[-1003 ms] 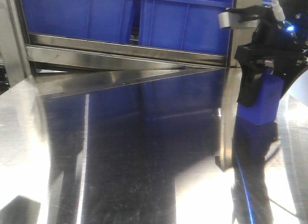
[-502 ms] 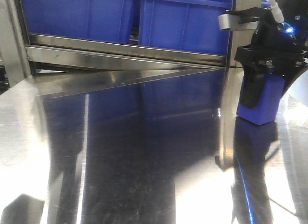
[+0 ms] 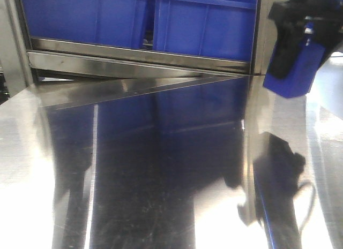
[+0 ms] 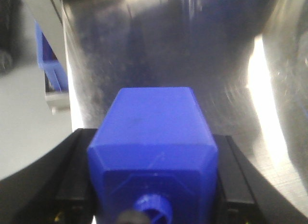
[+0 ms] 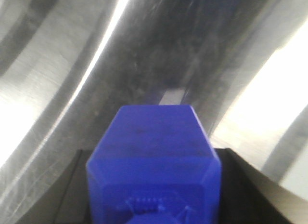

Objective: Pick and sort blue part to right shelf
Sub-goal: 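Lift the second blue part off the table with the right gripper, then drive the base away from the table holding both parts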

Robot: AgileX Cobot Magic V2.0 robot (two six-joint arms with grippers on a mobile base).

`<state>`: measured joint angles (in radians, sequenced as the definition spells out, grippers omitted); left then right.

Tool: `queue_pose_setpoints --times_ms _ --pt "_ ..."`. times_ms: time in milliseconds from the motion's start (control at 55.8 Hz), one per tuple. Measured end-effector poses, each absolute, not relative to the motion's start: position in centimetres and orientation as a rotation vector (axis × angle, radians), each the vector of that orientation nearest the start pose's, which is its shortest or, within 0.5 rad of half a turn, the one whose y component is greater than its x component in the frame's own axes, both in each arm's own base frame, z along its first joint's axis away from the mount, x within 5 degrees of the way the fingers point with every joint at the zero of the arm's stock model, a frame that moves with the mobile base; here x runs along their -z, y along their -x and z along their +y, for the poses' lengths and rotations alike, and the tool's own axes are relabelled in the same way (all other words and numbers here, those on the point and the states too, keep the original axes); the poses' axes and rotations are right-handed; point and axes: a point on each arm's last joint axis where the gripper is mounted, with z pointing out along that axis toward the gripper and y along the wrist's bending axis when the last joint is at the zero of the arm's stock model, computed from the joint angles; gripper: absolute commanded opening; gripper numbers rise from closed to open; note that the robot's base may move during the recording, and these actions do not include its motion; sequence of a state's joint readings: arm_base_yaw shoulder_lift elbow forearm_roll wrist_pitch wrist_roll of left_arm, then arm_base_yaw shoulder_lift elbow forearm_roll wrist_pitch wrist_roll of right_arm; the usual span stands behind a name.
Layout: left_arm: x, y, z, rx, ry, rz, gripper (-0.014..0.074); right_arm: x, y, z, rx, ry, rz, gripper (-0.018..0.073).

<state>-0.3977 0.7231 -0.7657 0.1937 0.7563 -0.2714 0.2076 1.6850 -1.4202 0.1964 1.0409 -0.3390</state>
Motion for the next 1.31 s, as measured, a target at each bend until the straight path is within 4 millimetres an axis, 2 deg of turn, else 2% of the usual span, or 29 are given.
queue_pose_setpoints --times_ms 215,520,788,1093,1308 --pt "-32.3 -9.2 -2.4 0.148 -0.223 2.038 0.0316 -31.3 -32.2 8.3 -0.227 0.591 2.613 0.028" --pt "-29.7 -6.1 -1.1 0.174 -0.212 1.904 0.0316 -31.2 -26.5 6.9 -0.205 0.513 2.486 0.028" --pt "-29.1 -4.2 -0.3 0.196 -0.193 1.806 0.0316 -30.7 -19.2 5.1 -0.178 0.446 2.284 0.028" --pt "-29.0 -4.0 0.0 0.163 -0.2 1.785 0.0316 -29.1 -9.4 2.9 -0.163 0.385 1.977 0.028" --pt "-29.1 -4.0 0.1 0.15 -0.203 1.78 0.0316 -28.1 -5.2 2.0 -0.16 0.362 1.788 0.028"
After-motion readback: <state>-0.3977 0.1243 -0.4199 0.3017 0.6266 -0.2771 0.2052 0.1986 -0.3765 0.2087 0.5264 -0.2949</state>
